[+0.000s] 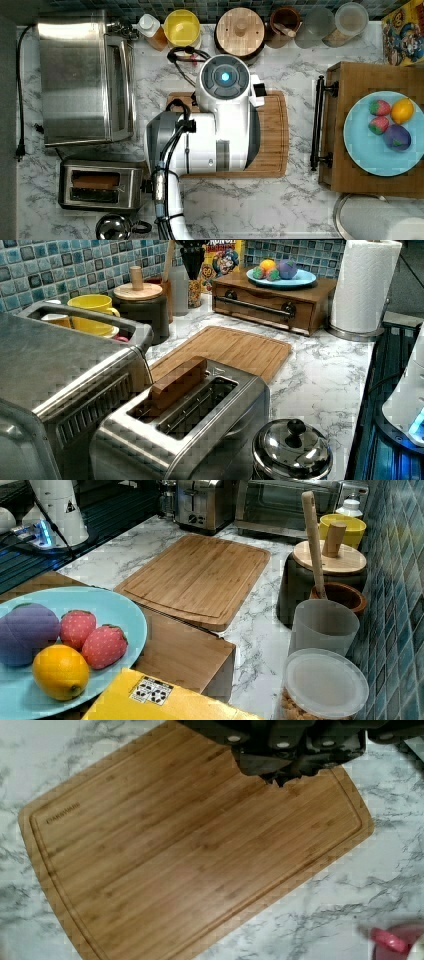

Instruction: Turn on the toaster.

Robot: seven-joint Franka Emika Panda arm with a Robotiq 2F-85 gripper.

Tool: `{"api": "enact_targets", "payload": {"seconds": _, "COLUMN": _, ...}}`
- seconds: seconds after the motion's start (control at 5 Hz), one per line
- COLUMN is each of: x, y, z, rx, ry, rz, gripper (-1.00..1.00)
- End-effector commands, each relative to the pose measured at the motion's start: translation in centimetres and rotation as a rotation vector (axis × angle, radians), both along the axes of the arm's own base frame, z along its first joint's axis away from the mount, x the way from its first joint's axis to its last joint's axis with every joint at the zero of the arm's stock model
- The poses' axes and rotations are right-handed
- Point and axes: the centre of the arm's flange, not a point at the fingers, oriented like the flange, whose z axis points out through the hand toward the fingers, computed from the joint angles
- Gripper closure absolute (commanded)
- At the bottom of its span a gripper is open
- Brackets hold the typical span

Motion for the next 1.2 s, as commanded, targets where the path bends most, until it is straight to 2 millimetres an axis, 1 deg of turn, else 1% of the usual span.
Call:
{"api": "enact_targets", "payload": {"seconds": 0.2, "x": -6.3, "y": 6.7, "z": -1.7, "rx": 0.109, "ry": -0.017, "rz": 0.245, "gripper": 1.00}}
{"api": "enact_targets", "payload": {"seconds": 0.6, "x": -10.3, "y": 9.4, "z": -3.5, "rx": 0.141, "ry": 0.022, "rz": 0.327, "gripper": 1.00}}
{"api": "enact_targets", "payload": {"seconds": 0.8, "x": -12.5, "y": 9.9, "z": -4.5, "rx": 0.159, "ry": 0.026, "rz": 0.359, "gripper": 1.00}}
{"api": "enact_targets", "payload": {"seconds": 1.0, "x": -14.3, "y": 10.0, "z": -5.5, "rx": 0.185, "ry": 0.038, "rz": 0.380, "gripper": 1.00}}
{"api": "enact_targets", "payload": {"seconds": 1.2, "x": -16.7, "y": 10.7, "z": -6.5, "rx": 0.191, "ry": 0.034, "rz": 0.442, "gripper": 1.00}}
